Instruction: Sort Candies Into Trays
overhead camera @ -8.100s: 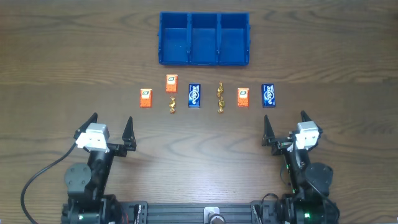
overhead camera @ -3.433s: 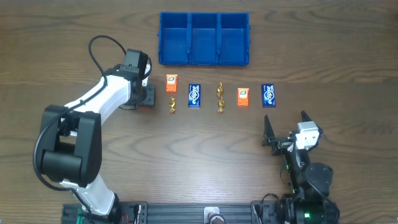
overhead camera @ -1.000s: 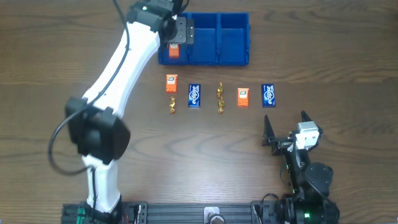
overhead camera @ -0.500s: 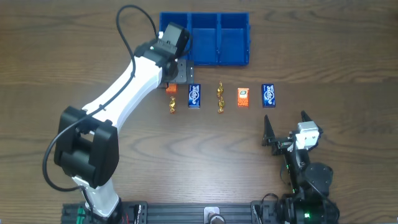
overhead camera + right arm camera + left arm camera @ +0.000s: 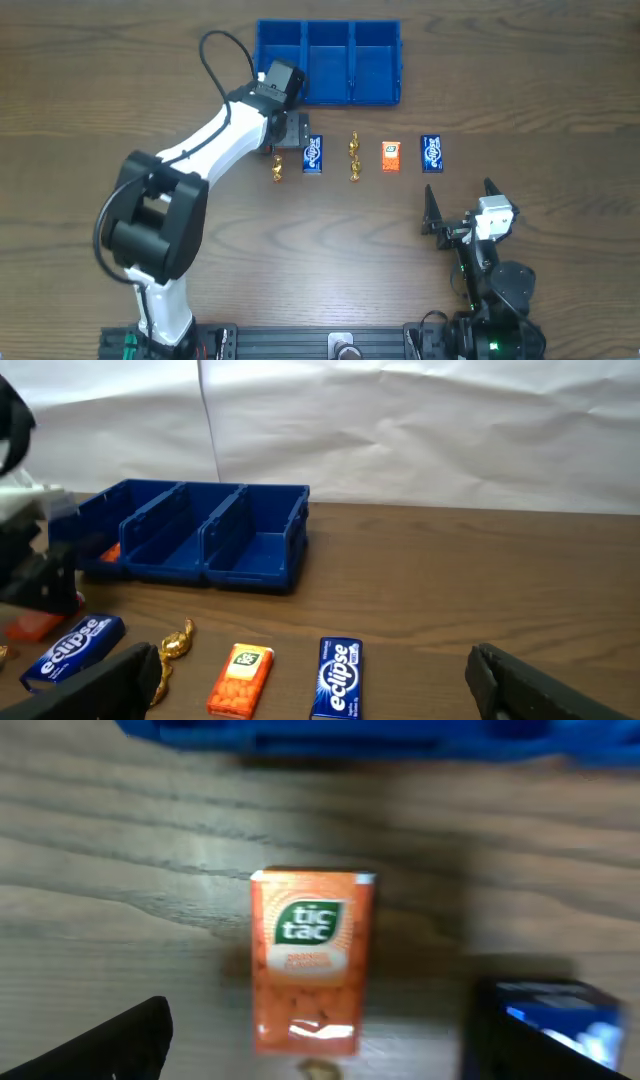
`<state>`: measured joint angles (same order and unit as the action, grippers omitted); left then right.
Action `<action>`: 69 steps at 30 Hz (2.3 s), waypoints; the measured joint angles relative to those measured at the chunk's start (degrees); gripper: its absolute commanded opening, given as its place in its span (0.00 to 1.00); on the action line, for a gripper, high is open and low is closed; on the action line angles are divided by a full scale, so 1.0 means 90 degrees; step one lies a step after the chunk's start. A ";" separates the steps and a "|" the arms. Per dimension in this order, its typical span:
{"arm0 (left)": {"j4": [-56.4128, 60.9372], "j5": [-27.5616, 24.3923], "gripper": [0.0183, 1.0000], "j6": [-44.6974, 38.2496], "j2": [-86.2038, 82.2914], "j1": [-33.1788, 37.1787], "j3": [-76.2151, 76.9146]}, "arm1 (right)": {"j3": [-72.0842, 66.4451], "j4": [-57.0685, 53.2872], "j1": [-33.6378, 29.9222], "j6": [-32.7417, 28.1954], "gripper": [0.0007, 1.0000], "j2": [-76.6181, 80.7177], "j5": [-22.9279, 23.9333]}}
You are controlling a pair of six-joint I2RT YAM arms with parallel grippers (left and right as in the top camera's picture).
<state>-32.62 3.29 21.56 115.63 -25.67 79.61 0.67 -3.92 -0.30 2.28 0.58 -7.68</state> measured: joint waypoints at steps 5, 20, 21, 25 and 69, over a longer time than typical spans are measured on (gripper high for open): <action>0.0075 0.0000 0.89 0.0063 0.0146 0.0131 -0.0024 | 0.0000 0.0000 0.0000 0.0000 1.00 0.0000 0.0000; 0.0328 -0.0041 0.44 0.0090 0.0359 0.0134 -0.0019 | 0.0000 -0.0002 0.0000 0.0000 1.00 0.0000 0.0000; 0.0328 -0.0041 0.41 0.0078 0.0359 0.0134 -0.0019 | 0.0000 -0.0002 0.0000 0.0000 1.00 0.0000 0.0000; 0.0330 -0.0041 0.29 0.0102 0.0359 0.0134 -0.0019 | 0.0000 0.0000 0.0000 0.0000 1.00 0.0000 0.0000; -0.1018 0.0291 0.29 -0.0425 0.1455 0.0532 0.3956 | 0.0000 0.0000 0.0000 0.0000 1.00 0.0000 0.0000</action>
<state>-41.78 5.91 17.74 128.73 -20.88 115.22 0.67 -3.92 -0.30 2.28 0.58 -7.68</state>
